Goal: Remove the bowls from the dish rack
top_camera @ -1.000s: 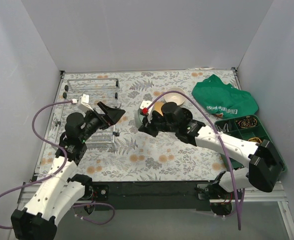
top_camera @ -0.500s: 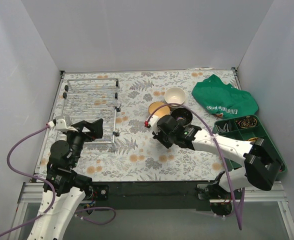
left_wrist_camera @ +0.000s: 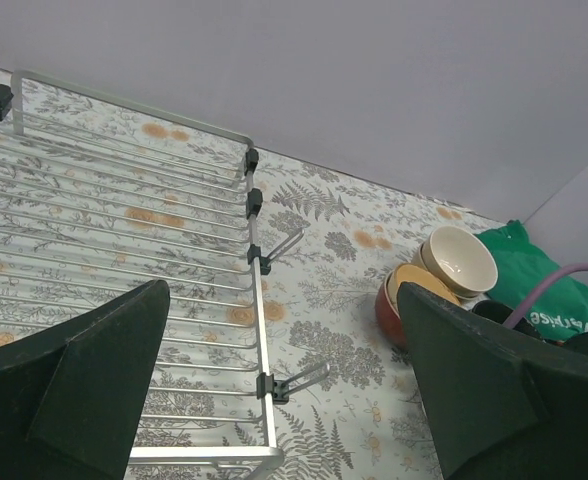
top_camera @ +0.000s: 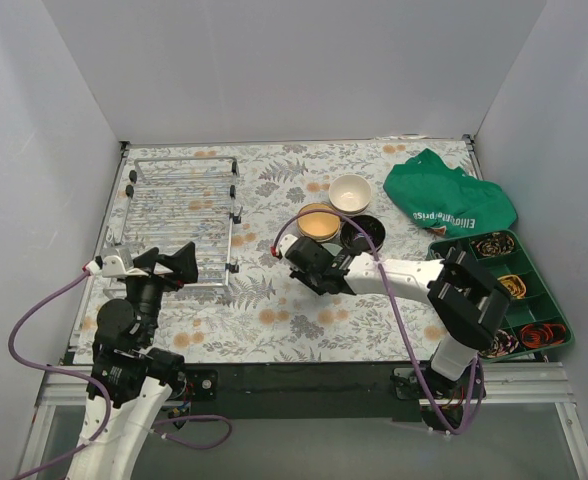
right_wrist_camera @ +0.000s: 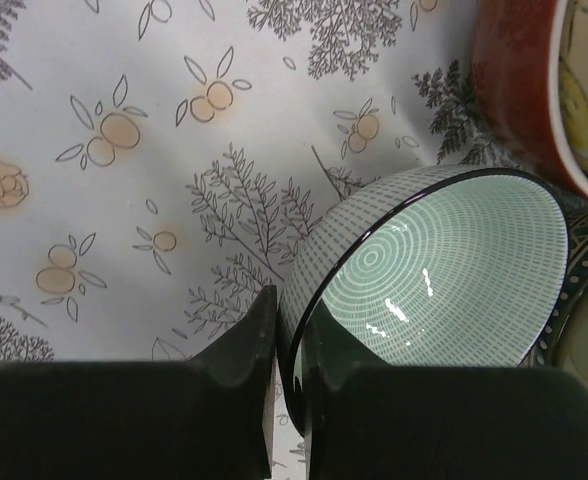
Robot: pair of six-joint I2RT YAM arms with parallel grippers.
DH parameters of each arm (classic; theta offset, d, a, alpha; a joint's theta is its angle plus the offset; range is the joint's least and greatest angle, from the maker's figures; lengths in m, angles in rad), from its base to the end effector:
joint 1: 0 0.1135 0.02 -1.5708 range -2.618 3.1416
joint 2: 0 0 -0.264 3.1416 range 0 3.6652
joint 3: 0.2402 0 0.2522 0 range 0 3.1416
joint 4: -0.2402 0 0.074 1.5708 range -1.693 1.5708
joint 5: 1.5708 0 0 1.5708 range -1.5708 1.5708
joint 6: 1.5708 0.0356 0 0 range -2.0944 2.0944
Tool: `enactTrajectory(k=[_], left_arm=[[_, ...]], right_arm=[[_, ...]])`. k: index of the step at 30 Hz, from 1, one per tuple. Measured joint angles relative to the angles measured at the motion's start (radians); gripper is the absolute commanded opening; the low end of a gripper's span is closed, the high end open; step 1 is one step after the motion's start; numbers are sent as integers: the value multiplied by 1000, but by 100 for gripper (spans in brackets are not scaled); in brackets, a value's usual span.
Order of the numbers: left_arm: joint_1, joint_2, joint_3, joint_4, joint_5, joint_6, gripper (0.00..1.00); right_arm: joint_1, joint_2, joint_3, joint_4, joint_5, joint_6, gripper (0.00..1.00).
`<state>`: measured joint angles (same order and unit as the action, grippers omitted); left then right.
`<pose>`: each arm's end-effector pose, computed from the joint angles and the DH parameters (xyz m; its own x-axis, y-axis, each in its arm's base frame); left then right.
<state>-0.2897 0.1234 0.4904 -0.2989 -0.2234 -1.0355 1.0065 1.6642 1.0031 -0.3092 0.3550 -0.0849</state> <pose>0.0728 -0.0135 0.2973 -0.0241 -0.8680 -0.4960 0.0901 0.4922 -0.8658 0.1899 0.2769 0.1847 -0.3814 -0.7512 -0.5387 -0.7222 0.6059 -0.3337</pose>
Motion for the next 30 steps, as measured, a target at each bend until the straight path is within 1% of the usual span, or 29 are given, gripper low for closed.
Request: enactTrajectory(k=[3,4,6,7,9,10,12,13,15,17,19,22,25,28,30], left_arm=[[0,-1,0,0,-6,2,98],[0,-1,0,0,-6,3,98],[0,-3,-2,0,-9,5,98],[0,-5,-3,0,-10,6,98],[0,-8,-5,-1,-14,7,98],[0,-10,-5,-1,-16,7,98],[0,-15,-5,-2,-17,7,98],[0,-19,-4,-7,-18,7,98],[0,-28,-1,-22,-17,7,98],[0,-32,18,-55,-17,7,98],[0,-32,61,-97,-16,7,98],[0,-32,150,-158,-17,5,98],[0,-38,223,-202,-20,-3,98],[0,-79,243,-236,-28,-10,98],[0,-110,255,-262,-38,-12,98]], right_arm=[[5,32,26,10,28,2,31],[5,40,34,14,31,3,39],[6,58,50,18,36,6,47],[6,63,58,20,36,10,54],[7,66,80,20,34,16,59],[8,66,94,19,32,19,64],[10,66,128,21,23,28,68],[10,64,142,23,21,31,73],[10,57,172,25,18,38,78],[10,35,193,26,29,46,85],[10,1,200,28,55,59,90],[-2,-79,197,26,104,95,93],[-48,-214,161,39,156,148,95],[-116,-371,87,50,206,195,96],[-182,-492,24,48,229,224,96]])
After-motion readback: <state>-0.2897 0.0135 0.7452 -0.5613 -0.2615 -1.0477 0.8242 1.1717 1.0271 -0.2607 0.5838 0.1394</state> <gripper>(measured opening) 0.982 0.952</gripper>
